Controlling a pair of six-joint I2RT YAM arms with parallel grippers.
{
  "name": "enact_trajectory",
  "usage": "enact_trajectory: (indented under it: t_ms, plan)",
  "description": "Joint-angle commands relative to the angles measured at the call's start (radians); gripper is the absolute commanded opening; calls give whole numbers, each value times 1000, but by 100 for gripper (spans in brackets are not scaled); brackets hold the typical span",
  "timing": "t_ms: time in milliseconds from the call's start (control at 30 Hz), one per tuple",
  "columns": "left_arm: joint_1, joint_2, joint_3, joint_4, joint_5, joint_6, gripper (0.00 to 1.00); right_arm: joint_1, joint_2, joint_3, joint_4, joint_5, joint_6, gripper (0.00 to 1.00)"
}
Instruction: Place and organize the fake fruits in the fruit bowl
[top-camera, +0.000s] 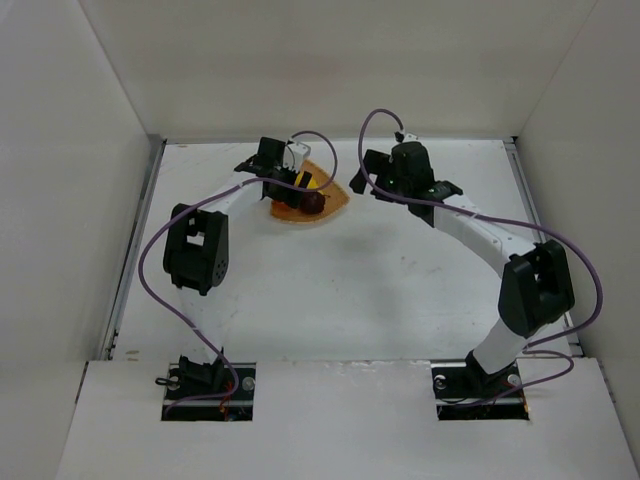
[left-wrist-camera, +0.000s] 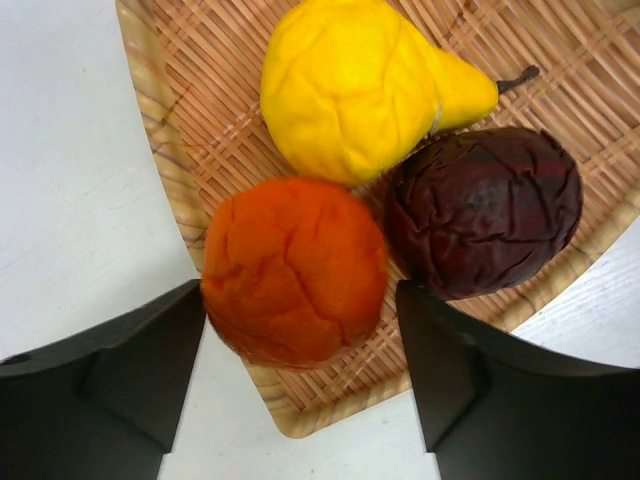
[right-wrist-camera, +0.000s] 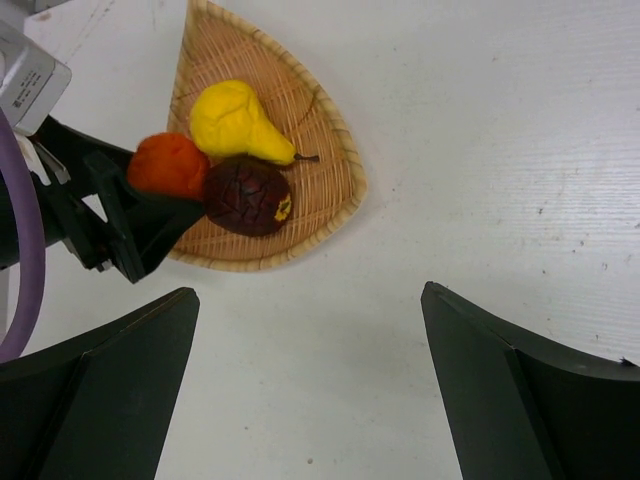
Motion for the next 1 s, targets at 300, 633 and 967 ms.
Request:
enact_trajectory:
  t_ms: [300,633,967]
  plan:
    - [27,-228,34,0,-58,-6,100,-22,-81,-48,45,14,4,100]
    - [275,-379,-73,18,-312,-55,100,-258,-343,-333,53,0,-4,100]
    - [539,-429,-261,87,-346,-176,100,-666,-650,-587,22,-118,-24,100]
